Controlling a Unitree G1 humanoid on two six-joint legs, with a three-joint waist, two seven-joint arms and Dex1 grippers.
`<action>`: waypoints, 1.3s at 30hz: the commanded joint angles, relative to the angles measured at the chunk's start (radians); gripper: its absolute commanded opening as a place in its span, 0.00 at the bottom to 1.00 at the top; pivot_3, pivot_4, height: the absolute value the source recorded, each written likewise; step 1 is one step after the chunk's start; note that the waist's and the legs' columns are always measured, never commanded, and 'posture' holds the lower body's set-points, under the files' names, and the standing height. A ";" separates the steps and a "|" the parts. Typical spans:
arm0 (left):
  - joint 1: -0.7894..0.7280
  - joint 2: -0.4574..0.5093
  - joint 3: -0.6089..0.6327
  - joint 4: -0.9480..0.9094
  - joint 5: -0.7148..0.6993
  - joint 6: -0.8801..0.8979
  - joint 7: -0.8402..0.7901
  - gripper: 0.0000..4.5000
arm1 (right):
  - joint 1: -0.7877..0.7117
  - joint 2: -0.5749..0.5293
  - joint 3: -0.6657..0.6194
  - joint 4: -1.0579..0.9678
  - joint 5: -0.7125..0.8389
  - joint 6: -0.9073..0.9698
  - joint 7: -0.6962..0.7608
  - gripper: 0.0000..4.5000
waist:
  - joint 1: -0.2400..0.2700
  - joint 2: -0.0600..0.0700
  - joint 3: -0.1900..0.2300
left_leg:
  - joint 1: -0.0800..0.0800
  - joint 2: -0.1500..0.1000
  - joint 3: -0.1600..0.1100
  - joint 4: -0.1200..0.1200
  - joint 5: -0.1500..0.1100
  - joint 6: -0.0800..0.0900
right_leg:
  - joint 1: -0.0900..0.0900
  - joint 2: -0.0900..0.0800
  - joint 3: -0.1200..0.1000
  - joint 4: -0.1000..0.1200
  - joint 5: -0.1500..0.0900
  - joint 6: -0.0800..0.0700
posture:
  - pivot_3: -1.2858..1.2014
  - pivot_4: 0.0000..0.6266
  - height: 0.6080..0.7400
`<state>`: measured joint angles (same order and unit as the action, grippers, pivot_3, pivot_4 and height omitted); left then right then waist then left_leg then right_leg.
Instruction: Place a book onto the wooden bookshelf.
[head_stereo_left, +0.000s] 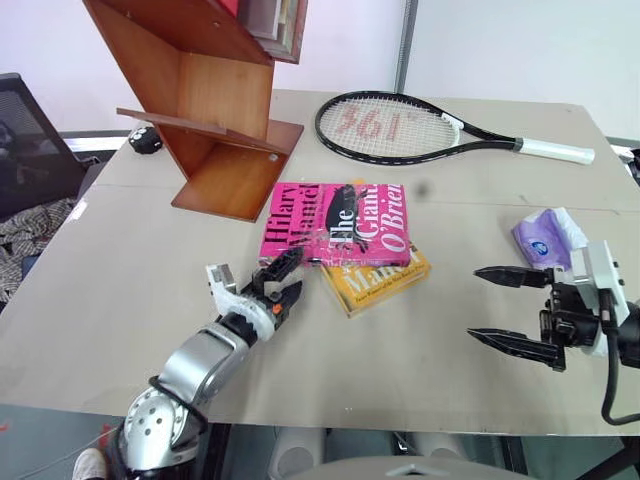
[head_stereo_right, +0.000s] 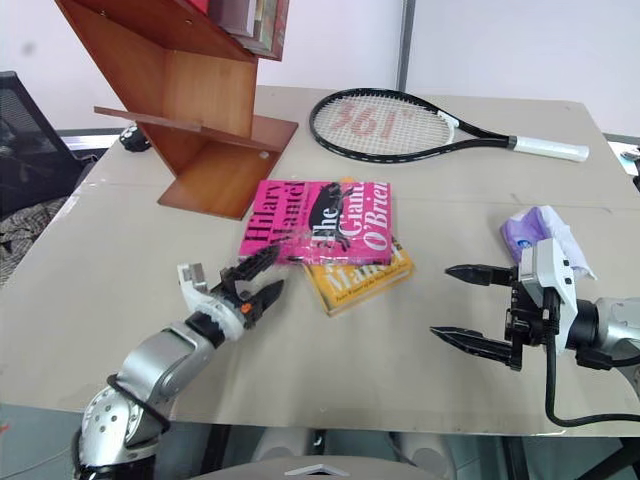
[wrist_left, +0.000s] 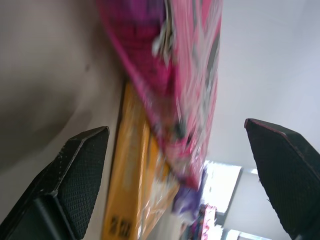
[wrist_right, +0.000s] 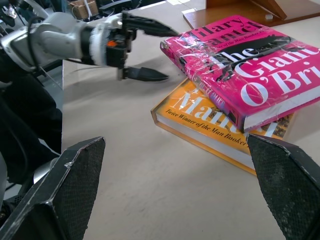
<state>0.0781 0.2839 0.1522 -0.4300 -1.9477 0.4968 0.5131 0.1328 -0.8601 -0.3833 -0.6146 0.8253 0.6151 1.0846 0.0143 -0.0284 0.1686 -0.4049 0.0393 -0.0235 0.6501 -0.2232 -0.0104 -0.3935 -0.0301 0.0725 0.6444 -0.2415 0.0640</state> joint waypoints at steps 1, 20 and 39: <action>-0.048 -0.022 -0.001 0.026 -0.004 -0.012 0.010 1.00 | 0.007 -0.014 -0.041 -0.026 0.021 -0.021 0.004 0.99 | 0.000 0.000 0.000 | 0.000 0.000 0.000 0.000 0.000 0.000 | 0.000 0.000 0.000 0.000 0.000 0.000 | 0.52 0.24 1.00; 0.139 -0.143 -0.019 0.024 0.177 0.014 -0.247 1.00 | -0.038 0.023 0.001 -0.029 0.051 -0.065 -0.030 0.99 | 0.003 0.004 -0.004 | -0.007 -0.002 -0.002 0.002 0.000 0.000 | -0.003 -0.002 -0.002 -0.004 0.000 0.000 | 0.52 0.24 1.00; -0.116 -0.248 0.067 0.307 0.303 0.055 -0.305 0.40 | -0.009 0.014 0.000 -0.039 0.016 -0.090 -0.057 1.00 | 0.001 0.018 -0.012 | -0.008 -0.002 -0.006 0.002 0.000 0.000 | -0.002 0.000 -0.004 -0.004 -0.001 0.001 | 0.52 0.24 1.00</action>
<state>-0.0563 0.0425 0.2072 -0.1661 -1.6436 0.5379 0.2111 0.1241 -0.8387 -0.3607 -0.6264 0.8371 0.5413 1.0345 0.0151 -0.0108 0.1562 -0.4126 0.0370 -0.0298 0.6519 -0.2232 -0.0100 -0.3959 -0.0296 0.0688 0.6407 -0.2424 0.0655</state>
